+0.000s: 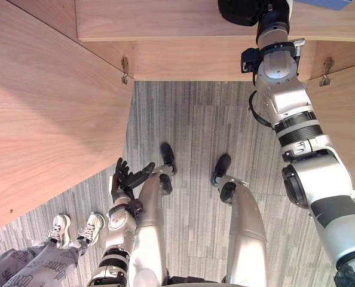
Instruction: Walk over to the cabinet, pick up the folder, carry it to the office cabinet, place the folder inside the office cabinet, then close the office cabinet door
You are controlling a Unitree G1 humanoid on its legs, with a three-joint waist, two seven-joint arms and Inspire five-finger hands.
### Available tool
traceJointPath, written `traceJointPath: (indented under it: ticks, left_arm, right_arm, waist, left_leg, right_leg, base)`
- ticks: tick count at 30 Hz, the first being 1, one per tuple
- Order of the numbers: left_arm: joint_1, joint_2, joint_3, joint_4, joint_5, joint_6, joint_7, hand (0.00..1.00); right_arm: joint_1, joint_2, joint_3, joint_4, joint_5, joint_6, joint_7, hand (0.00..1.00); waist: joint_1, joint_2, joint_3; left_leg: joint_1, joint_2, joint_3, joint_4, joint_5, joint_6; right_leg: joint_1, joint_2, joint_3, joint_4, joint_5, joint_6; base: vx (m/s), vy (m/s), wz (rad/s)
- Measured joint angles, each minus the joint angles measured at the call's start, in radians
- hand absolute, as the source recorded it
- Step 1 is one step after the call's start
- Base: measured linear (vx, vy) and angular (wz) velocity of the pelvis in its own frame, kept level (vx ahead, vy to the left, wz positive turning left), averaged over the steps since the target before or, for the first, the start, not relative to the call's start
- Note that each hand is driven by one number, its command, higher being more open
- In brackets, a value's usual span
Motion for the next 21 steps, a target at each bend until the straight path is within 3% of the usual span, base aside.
traceJointPath:
  ticks: [6,16,21]
  left_arm:
    - [-0.002,0.001,-0.002,0.001,0.000,-0.002,0.003,1.00]
    - [-0.017,0.005,-0.029,-0.001,0.000,-0.003,0.028,1.00]
    - [-0.017,0.003,-0.029,-0.002,0.000,-0.002,0.037,1.00]
  right_arm:
    - [-0.091,-0.001,0.031,0.119,-0.032,0.019,-0.007,0.00]
    - [-0.210,-0.075,0.025,0.144,-0.016,0.022,-0.116,0.00]
    - [-0.221,-0.116,-0.073,0.085,0.031,0.017,-0.154,0.00]
  waist:
    - [0.000,0.000,0.000]
    - [0.003,0.000,0.000]
    - [0.002,0.000,0.000]
  left_leg:
    - [-0.006,-0.004,-0.005,-0.006,0.000,0.000]
    - [-0.031,-0.034,-0.024,-0.039,0.026,0.002]
    - [-0.030,-0.036,-0.024,-0.036,0.026,0.003]
  right_leg:
    - [-0.003,-0.004,-0.007,-0.001,-0.003,0.001]
    - [-0.022,-0.026,-0.029,0.001,-0.006,0.000]
    - [-0.022,-0.029,-0.028,0.004,-0.006,0.000]
  base:
    - [0.00,-0.005,0.02]
    - [0.01,-0.011,0.11]
    - [0.00,0.000,0.00]
